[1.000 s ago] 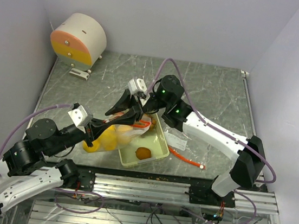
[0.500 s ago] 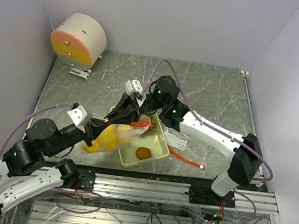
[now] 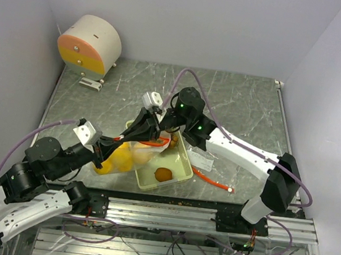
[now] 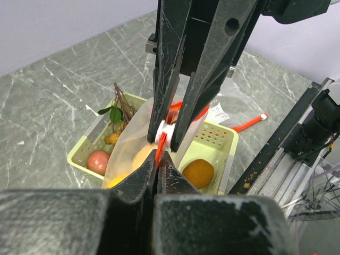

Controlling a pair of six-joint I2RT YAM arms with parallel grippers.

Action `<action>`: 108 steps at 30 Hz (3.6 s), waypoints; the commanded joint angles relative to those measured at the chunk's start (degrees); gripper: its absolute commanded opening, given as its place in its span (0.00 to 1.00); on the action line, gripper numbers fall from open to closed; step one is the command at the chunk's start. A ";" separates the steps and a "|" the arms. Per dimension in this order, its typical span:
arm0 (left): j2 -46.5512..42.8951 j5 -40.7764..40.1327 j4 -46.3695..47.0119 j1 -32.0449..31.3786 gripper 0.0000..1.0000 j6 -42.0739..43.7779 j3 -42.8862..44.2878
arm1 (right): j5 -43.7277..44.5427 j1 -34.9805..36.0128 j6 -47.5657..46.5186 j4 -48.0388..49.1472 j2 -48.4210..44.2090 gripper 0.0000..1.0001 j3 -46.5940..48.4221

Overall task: Place the food in the zip-top bag and seal the zipper
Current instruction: Zip the zipper food storage bag at the center of the board, then place the zipper food storage bag at the corner of the board, then pick up the zipper food storage bag at the center of the board.

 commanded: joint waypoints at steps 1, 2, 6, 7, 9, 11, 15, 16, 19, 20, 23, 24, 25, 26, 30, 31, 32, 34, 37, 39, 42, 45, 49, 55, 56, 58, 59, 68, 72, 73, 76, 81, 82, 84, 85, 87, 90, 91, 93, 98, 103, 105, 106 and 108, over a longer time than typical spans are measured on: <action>-2.53 -2.79 -1.57 0.19 0.07 0.01 4.65 | 1.21 -3.17 -1.19 -1.75 -2.55 0.01 -2.88; -2.95 -3.31 -2.00 0.14 0.07 0.02 5.03 | 0.96 -3.63 -1.32 -2.09 -2.66 0.01 -3.15; -4.78 -5.04 -2.19 0.15 0.07 -0.06 5.72 | 0.60 -4.75 -3.26 -5.29 -2.79 0.01 -3.71; -5.14 -5.69 -2.06 0.20 0.07 -0.13 5.78 | 0.60 -5.02 -3.78 -6.20 -2.73 0.01 -3.73; -5.82 -6.94 -2.06 0.12 0.07 -0.31 6.06 | 0.53 -5.66 -4.69 -7.53 -2.74 0.01 -4.01; -6.33 -8.55 -2.39 0.12 0.07 -0.35 6.51 | 0.24 -6.82 -4.90 -7.84 -3.02 0.00 -4.94; -7.01 -13.71 -4.16 0.12 0.07 -0.49 7.79 | -0.56 -9.38 -4.23 -6.71 -4.24 0.00 -7.15; -7.25 -15.17 -4.66 0.18 0.07 -0.46 8.06 | -0.84 -10.00 -4.24 -6.54 -4.48 0.00 -7.59; -8.12 -19.01 -5.55 0.12 0.07 -0.63 8.87 | -1.59 -11.38 -5.17 -7.76 -4.82 0.00 -7.94; -8.49 -20.69 -5.69 0.18 0.07 -0.74 9.01 | -1.74 -11.69 -5.61 -8.45 -4.90 0.00 -7.81; -9.55 -24.04 -6.06 0.12 0.07 -1.06 9.47 | -2.17 -12.48 -6.91 -10.02 -5.16 0.00 -7.85; -9.89 -24.83 -6.15 0.13 0.07 -1.14 9.62 | -2.15 -12.75 -7.25 -10.37 -5.28 0.00 -8.03; -10.29 -25.38 -6.16 0.16 0.07 -1.18 9.76 | -2.16 -12.99 -7.60 -10.77 -5.45 0.00 -8.19; -10.59 -25.94 -6.24 0.18 0.07 -1.21 9.82 | -2.18 -13.30 -7.98 -11.20 -5.62 0.00 -8.28; -11.26 -26.85 -6.41 0.13 0.07 -1.33 10.28 | -1.24 -14.43 -8.98 -12.57 -6.46 0.00 -9.01; -11.35 -26.96 -6.49 0.19 0.07 -1.38 10.43 | -0.60 -14.84 -9.36 -13.17 -6.56 0.00 -9.16; -11.37 -27.20 -6.62 0.15 0.07 -1.34 10.62 | -0.17 -15.15 -9.78 -13.89 -6.65 0.00 -9.11; -11.31 -27.53 -6.77 0.14 0.07 -1.47 10.89 | 0.85 -15.58 -10.69 -15.40 -6.66 0.00 -9.04; -11.25 -28.19 -6.94 0.14 0.07 -1.62 11.31 | 4.00 -15.95 -12.77 -19.66 -6.45 0.00 -8.19; -11.24 -29.39 -6.99 0.20 0.07 -1.82 11.64 | 7.36 -16.06 -14.66 -22.50 -6.24 0.00 -7.35; -11.15 -31.06 -6.72 0.13 0.07 -2.05 12.04 | 13.39 -16.35 -14.09 -23.06 -6.48 0.00 -7.19; -10.94 -32.62 -5.90 0.15 0.07 -1.92 12.33 | 17.09 -16.42 -12.14 -21.07 -6.74 0.00 -7.92; -10.38 -34.61 -4.75 0.11 0.07 -1.44 12.80 | 18.25 -16.39 -9.65 -17.88 -6.72 0.05 -8.49; -9.22 -37.42 -0.80 0.07 0.07 -0.89 13.80 | 15.65 -16.43 -4.37 -13.50 -6.69 0.76 -7.60; -8.86 -38.10 -0.05 0.04 0.07 -0.74 13.89 | 14.91 -16.40 -3.13 -12.23 -7.11 0.95 -7.79; -7.97 -40.26 1.31 0.06 0.07 -0.70 13.81 | 14.89 -16.44 0.04 -9.71 -7.78 1.00 -8.13; -7.58 -42.73 2.15 0.05 0.07 -0.90 13.33 | 15.69 -16.44 1.23 -9.89 -7.86 1.00 -7.91; -2.92 -56.48 22.24 0.03 0.07 4.61 2.55 | 27.62 -16.49 7.85 -16.27 -7.34 1.00 -6.96; 2.46 -60.90 28.39 0.01 0.07 7.19 -0.09 | 31.51 -16.49 9.35 -16.50 -6.62 1.00 -7.92; 3.81 -62.82 30.21 0.03 0.07 7.99 -0.76 | 32.00 -16.48 9.62 -16.35 -6.41 1.00 -8.03; 6.24 -66.58 37.48 0.07 0.07 12.10 -3.44 | 32.83 -16.53 10.39 -15.10 -5.81 1.00 -8.68; 6.24 -71.18 37.61 0.11 0.20 8.35 -9.54 | 32.16 -16.53 11.61 -12.60 -5.40 1.00 -10.88; 6.02 -71.74 33.92 0.06 0.20 5.31 -10.07 | 31.94 -16.51 11.50 -12.44 -5.51 1.00 -11.45; 5.73 -73.50 25.49 0.04 0.18 -1.38 -10.56 | 31.97 -16.46 11.16 -12.26 -5.84 1.00 -12.76; 5.47 -74.17 21.82 0.10 0.17 -4.86 -10.56 | 32.24 -16.52 10.96 -12.24 -5.94 1.00 -13.33; 4.46 -73.07 15.10 0.05 0.28 -12.00 -9.97 | 32.41 -16.42 10.70 -12.48 -6.02 1.00 -14.03; 2.75 -68.89 6.96 0.04 0.50 -21.43 -9.28 | 31.71 -16.43 10.73 -12.53 -5.99 0.99 -14.73; 2.08 -68.03 4.64 0.05 0.56 -23.98 -8.95 | 31.64 -16.44 10.86 -12.43 -6.12 0.99 -15.07; 0.62 -67.09 2.49 0.03 0.76 -25.41 -8.41 | 31.76 -16.43 11.08 -12.69 -6.26 0.99 -15.30; -1.77 -65.74 2.14 0.03 1.00 -22.06 -5.67 | 33.40 -16.40 11.48 -15.32 -6.61 0.99 -14.99; -2.78 -59.89 4.95 0.04 1.00 -18.10 -4.95 | 35.37 -16.44 13.13 -17.56 -8.03 0.99 -15.88; -2.74 -55.90 6.78 0.05 1.00 -17.09 -5.67 | 38.08 -16.50 13.92 -19.90 -8.30 0.99 -15.72; -2.47 -53.67 8.18 0.03 1.00 -16.73 -6.21 | 39.63 -16.53 14.51 -21.33 -8.34 1.00 -15.36; -1.63 -50.15 9.20 0.04 1.00 -17.32 -6.51 | 43.34 -16.52 15.88 -24.94 -8.40 1.00 -14.57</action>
